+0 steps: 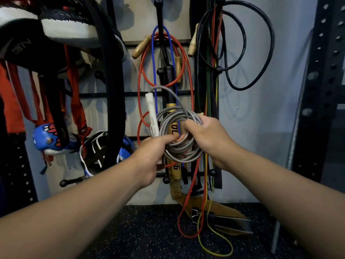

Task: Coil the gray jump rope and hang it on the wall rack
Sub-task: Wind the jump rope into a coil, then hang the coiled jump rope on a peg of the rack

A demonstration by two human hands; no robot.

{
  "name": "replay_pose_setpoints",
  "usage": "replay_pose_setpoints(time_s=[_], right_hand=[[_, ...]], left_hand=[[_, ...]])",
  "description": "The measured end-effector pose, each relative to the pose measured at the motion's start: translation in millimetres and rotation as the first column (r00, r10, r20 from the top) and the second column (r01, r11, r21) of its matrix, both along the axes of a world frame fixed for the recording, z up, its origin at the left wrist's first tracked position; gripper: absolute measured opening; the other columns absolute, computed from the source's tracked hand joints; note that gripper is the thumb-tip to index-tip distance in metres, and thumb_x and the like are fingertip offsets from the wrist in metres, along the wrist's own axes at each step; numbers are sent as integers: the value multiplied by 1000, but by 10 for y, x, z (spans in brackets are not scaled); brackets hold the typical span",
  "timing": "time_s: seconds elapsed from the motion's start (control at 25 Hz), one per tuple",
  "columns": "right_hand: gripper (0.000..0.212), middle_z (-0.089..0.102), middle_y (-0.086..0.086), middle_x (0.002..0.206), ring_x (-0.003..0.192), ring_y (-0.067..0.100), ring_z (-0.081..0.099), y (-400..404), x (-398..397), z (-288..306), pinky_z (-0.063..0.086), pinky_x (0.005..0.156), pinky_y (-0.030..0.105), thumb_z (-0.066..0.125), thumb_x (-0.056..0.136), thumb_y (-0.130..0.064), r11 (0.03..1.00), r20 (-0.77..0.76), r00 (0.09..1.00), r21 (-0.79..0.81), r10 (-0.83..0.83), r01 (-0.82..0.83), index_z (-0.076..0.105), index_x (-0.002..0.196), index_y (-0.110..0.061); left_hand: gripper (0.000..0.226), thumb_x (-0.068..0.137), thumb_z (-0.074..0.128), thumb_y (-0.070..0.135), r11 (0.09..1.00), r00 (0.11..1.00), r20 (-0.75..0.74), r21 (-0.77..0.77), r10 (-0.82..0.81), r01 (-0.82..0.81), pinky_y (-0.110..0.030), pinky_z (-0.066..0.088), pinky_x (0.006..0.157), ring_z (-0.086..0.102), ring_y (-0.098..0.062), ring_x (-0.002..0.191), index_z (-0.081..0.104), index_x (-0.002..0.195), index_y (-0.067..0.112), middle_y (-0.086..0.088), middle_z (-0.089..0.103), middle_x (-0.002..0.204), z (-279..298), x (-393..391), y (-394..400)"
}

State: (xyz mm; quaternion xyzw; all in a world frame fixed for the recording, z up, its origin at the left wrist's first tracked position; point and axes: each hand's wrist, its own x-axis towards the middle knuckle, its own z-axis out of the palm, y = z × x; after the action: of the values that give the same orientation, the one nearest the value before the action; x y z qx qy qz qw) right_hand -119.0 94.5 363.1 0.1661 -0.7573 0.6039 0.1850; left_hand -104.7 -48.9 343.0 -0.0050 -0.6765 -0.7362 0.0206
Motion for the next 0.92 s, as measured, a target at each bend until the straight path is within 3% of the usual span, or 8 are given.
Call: replay_pose_setpoints(time_s=[0.12, 0.2, 0.28, 0.44, 0.52, 0.64, 0.76, 0.92], right_hand=[[22, 73, 13, 73, 62, 18, 68, 50, 22, 9, 53, 59, 30, 61, 94, -19, 993, 5, 1000, 118, 24, -25, 69, 94, 1], [21, 74, 12, 74, 62, 17, 68, 74, 35, 22, 52, 61, 32, 62, 94, -24, 967, 12, 1000, 254, 26, -28, 70, 92, -4], [14, 67, 0, 66, 50, 4, 61, 91, 67, 45, 47, 50, 20, 61, 96, -24, 923, 27, 998, 380, 53, -59, 65, 85, -16], [14, 64, -2, 68, 54, 8, 57, 95, 79, 105, 43, 48, 19, 66, 94, -28, 852, 20, 997, 518, 80, -79, 66, 89, -16], [15, 65, 3, 72, 60, 15, 59, 94, 86, 128, 46, 53, 25, 64, 94, -23, 837, 25, 994, 537, 109, -105, 67, 97, -8], [20, 66, 4, 74, 61, 16, 59, 109, 112, 120, 46, 53, 26, 66, 95, -23, 845, 50, 986, 510, 158, -162, 69, 109, -9], [12, 63, 0, 69, 59, 17, 57, 149, 80, 94, 45, 53, 27, 61, 100, -25, 882, 76, 975, 416, 209, -222, 69, 104, -16], [12, 60, -3, 68, 57, 10, 56, 166, -15, 34, 44, 56, 28, 55, 104, -22, 907, 63, 968, 339, 244, -251, 65, 97, -20]], left_hand=[[90, 69, 88, 41, 979, 989, -127, -174, 80, -102, -39, 47, 87, 63, -20, 111, 44, 146, 23, -7, 68, 130, 90, -70, -197], [120, 60, 95, 36, 920, 894, -425, -276, 142, -277, -44, 39, 110, 44, -24, 140, 21, 154, 36, -5, 43, 155, 251, -57, -325], [120, 63, 95, 34, 765, 750, -654, -532, -99, -363, -40, 30, 119, 29, -14, 148, 19, 156, 37, -1, 30, 163, 517, 5, -410], [99, 72, 89, 38, 231, 854, -157, -972, -496, -44, -29, 40, 106, 50, -10, 132, 32, 153, 35, 9, 54, 144, 1025, 33, -359], [69, 75, 88, 34, 167, 879, 57, -974, -473, 153, -33, 50, 98, 65, -18, 114, 56, 135, 28, 3, 69, 123, 1049, -45, -331], [26, 83, 81, 17, 409, 859, 36, -869, -510, 279, -34, 55, 87, 72, -24, 95, 72, 108, 13, -7, 77, 99, 813, -229, -399], [14, 89, 70, 6, 762, 850, -21, -455, -526, 460, -33, 61, 75, 71, -19, 64, 72, 102, 6, -8, 67, 70, 535, -279, -478], [20, 86, 67, 8, 879, 863, -173, -42, -474, 474, -32, 60, 62, 52, -11, 45, 64, 103, 0, -2, 46, 60, 251, -292, -421]])
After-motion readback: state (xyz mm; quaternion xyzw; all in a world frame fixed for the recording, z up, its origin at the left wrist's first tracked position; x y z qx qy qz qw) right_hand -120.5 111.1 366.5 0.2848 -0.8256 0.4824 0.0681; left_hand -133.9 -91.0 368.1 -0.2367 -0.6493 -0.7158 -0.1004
